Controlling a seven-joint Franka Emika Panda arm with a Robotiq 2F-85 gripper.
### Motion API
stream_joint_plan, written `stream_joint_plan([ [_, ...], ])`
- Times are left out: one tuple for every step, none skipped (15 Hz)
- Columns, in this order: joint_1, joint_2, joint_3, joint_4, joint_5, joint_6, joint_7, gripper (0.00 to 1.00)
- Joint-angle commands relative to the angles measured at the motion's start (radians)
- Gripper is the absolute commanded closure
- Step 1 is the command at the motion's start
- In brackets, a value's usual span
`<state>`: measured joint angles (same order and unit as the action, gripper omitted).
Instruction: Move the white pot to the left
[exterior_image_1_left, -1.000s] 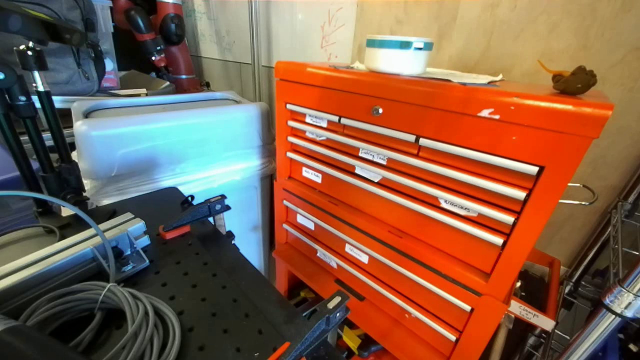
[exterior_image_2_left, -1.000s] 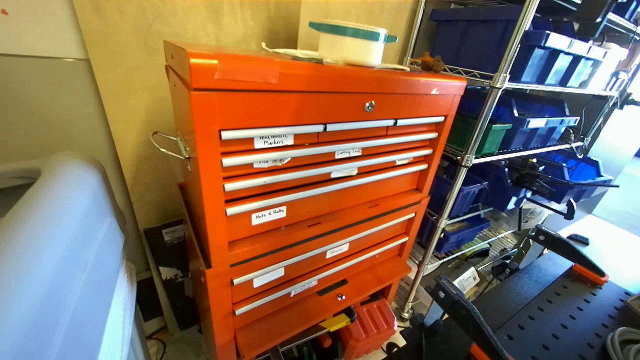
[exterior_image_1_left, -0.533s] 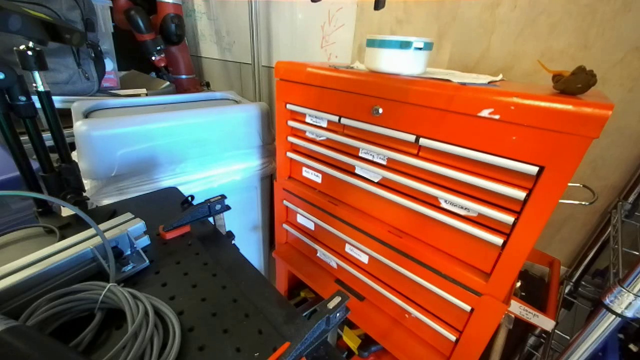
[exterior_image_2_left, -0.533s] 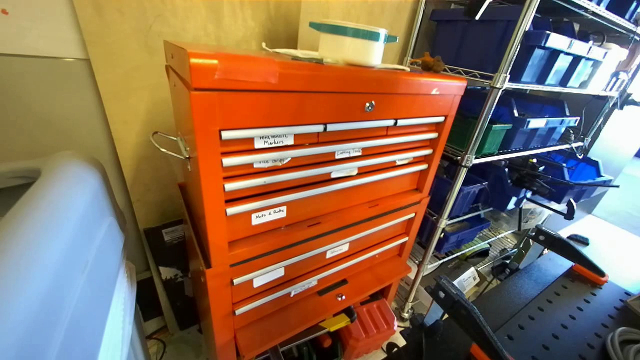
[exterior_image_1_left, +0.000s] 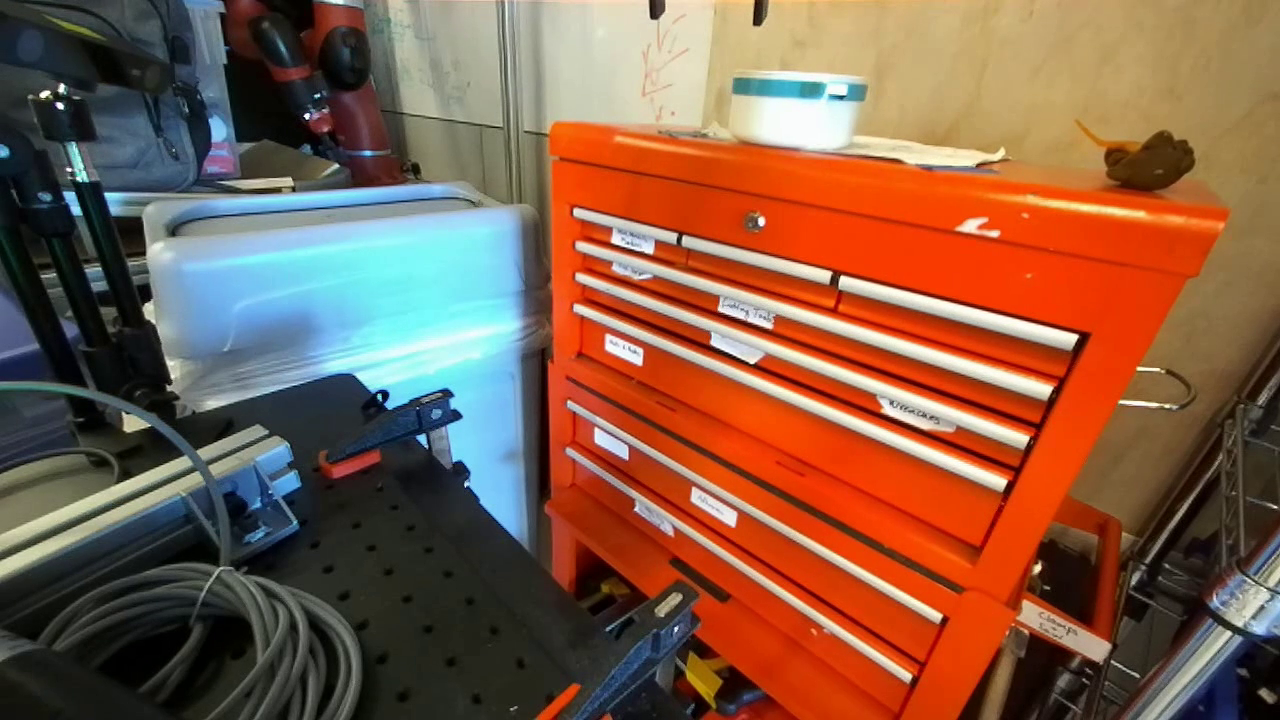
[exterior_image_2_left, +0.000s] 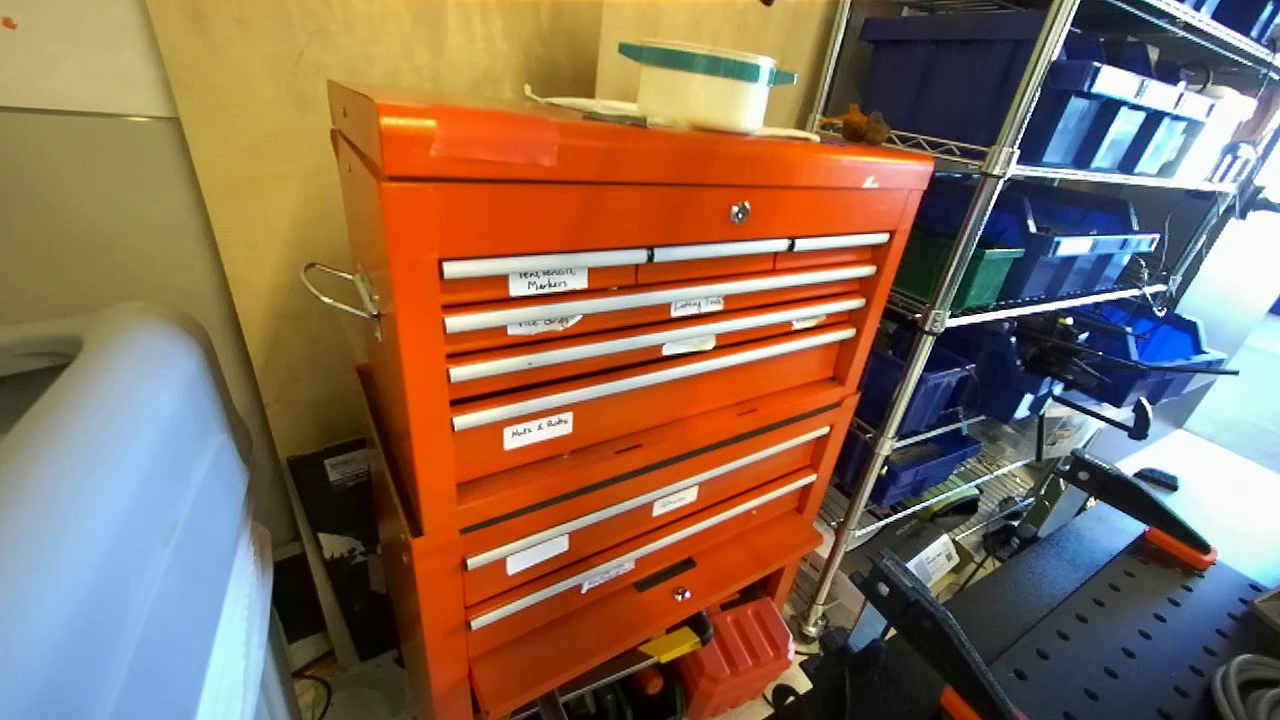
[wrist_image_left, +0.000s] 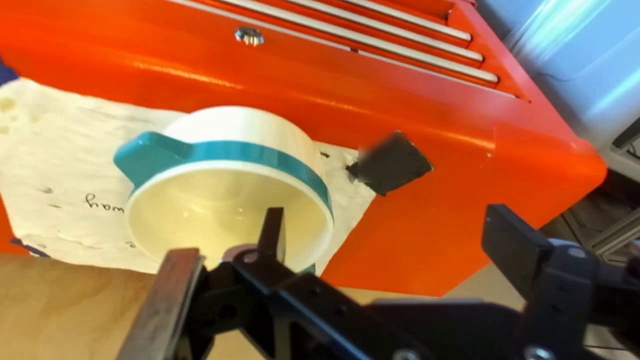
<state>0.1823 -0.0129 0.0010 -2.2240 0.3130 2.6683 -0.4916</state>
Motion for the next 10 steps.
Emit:
stream_joint_plan([
  [-0.030, 0.091, 0.050, 0.089, 0.040, 0.059, -0.102, 0.00],
  [-0.038, 0.114, 0.064, 0.102, 0.040, 0.073, -0.127, 0.00],
  [-0.009, 0.132, 0.040, 0.113, 0.052, 0.083, -0.161, 0.00],
  [-0.013, 0.152, 0.047, 0.121, 0.058, 0.090, -0.184, 0.00],
  [-0.015, 0.168, 0.049, 0.127, 0.060, 0.095, -0.199, 0.00],
  [-0.017, 0.187, 0.050, 0.132, 0.061, 0.096, -0.214, 0.00],
  [-0.017, 0.202, 0.049, 0.136, 0.059, 0.100, -0.220, 0.00],
  [-0.017, 0.219, 0.048, 0.138, 0.052, 0.103, -0.228, 0.07],
  [-0.017, 0.232, 0.048, 0.142, 0.050, 0.102, -0.234, 0.26],
  [-0.075, 0.245, 0.106, 0.145, 0.011, 0.106, -0.208, 0.32],
])
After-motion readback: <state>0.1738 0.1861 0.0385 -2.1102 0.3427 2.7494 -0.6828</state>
